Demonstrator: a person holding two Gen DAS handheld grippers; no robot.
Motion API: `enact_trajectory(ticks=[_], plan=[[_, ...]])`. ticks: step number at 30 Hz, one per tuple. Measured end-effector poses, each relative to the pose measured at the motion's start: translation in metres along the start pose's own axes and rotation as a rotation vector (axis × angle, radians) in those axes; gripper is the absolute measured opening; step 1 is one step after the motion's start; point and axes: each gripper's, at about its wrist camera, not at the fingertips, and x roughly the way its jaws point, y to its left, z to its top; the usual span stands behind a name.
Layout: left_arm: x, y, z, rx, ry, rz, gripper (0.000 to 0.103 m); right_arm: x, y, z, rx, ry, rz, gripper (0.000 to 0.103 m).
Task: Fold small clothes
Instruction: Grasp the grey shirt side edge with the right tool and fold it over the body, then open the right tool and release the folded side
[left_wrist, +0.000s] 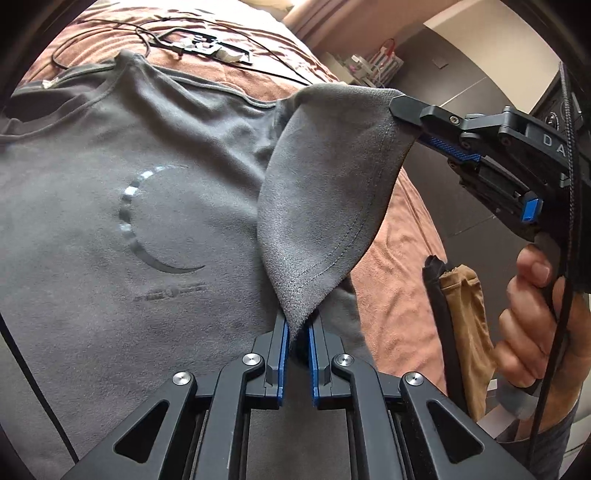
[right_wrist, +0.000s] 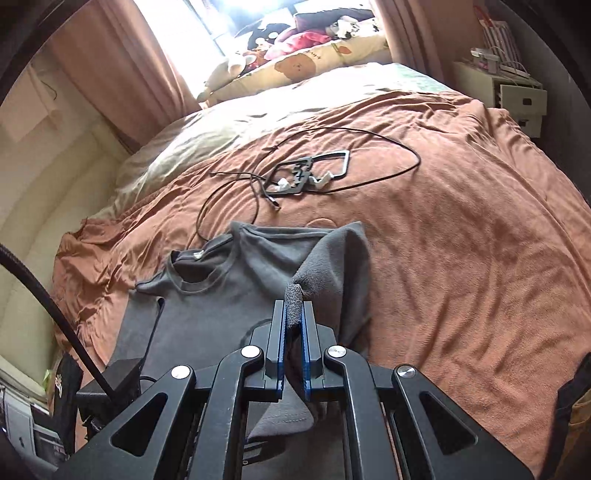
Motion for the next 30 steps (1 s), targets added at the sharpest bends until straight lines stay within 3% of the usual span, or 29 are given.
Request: enact_trajectory(ticks=[6,13,14,16,17,18,21,30], plan=[[-0.040,0.024,0.008,-0.023,-0.079,0.068,0.041,0.031,0.020,0.006,-0.021,0.033,0.028,0.004],[-0.063,0.053,0.023,-0.053,-0.124,0.143,0.041,0.074,0.043,0.013,-0.039,0.106,0.053,0.005],[-0.064,0.057,0.026,-0.056,-0.127,0.153,0.041,0.079,0.043,0.015,-0.034,0.120,0.052,0.008],[-0.066,0.063,0.031,-0.058,-0.132,0.175,0.042,0.083,0.041,0.019,-0.026,0.121,0.061,0.029],[-0.066,0.066,0.033,-0.060,-0.131,0.184,0.042,0.081,0.039,0.021,-0.031,0.103,0.053,0.054],[-0.066,0.070,0.036,-0.061,-0.132,0.188,0.043,0.078,0.038,0.022,-0.034,0.080,0.042,0.066],[-0.065,0.075,0.043,-0.063,-0.145,0.201,0.056,0.072,0.025,0.021,-0.028,0.063,0.026,0.066],[-0.043,0.080,0.068,-0.047,-0.187,0.258,0.057,0.063,-0.023,0.017,-0.003,0.026,-0.086,0.066]])
